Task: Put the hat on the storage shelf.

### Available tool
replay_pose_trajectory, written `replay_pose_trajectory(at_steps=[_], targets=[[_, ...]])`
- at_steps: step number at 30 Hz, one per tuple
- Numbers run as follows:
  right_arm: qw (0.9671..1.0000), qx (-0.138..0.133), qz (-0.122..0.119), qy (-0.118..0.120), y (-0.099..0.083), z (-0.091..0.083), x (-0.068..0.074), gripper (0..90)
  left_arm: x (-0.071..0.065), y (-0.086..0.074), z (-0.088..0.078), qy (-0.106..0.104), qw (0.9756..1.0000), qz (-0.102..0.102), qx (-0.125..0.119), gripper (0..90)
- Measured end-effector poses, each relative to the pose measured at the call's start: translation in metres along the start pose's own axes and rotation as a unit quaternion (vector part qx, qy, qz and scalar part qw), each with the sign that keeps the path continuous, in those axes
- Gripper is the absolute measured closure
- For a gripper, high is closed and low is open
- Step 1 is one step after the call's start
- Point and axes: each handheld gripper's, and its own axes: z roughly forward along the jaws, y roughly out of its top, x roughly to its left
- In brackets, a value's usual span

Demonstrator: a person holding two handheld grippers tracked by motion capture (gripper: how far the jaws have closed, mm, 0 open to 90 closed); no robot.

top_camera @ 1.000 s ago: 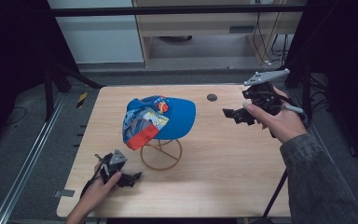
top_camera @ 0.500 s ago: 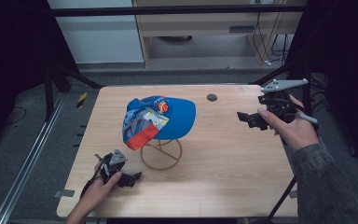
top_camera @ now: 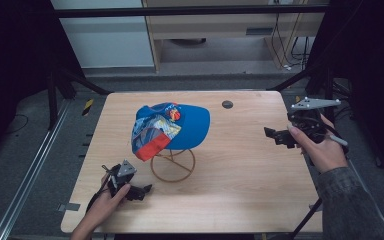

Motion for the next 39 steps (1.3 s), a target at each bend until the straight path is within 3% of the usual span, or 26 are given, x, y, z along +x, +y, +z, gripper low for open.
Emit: replay_pose_trajectory(at_steps=[19,28,39], targets=[[0.9996,0.015,0.015,-0.017,-0.047,0.010,-0.007,7.2,0.000,0.000,0.000,0.001,1.0000,0.000,0.001,0.0],[0.9992,0.024,0.017,-0.026,-0.067,0.020,-0.004,7.7,0.000,0.000,0.000,0.001,1.0000,0.000,0.000,0.0],[0.9986,0.047,0.015,-0.020,-0.089,0.037,0.003,8.4,0.000,0.000,0.000,0.001,1.0000,0.000,0.000,0.0]])
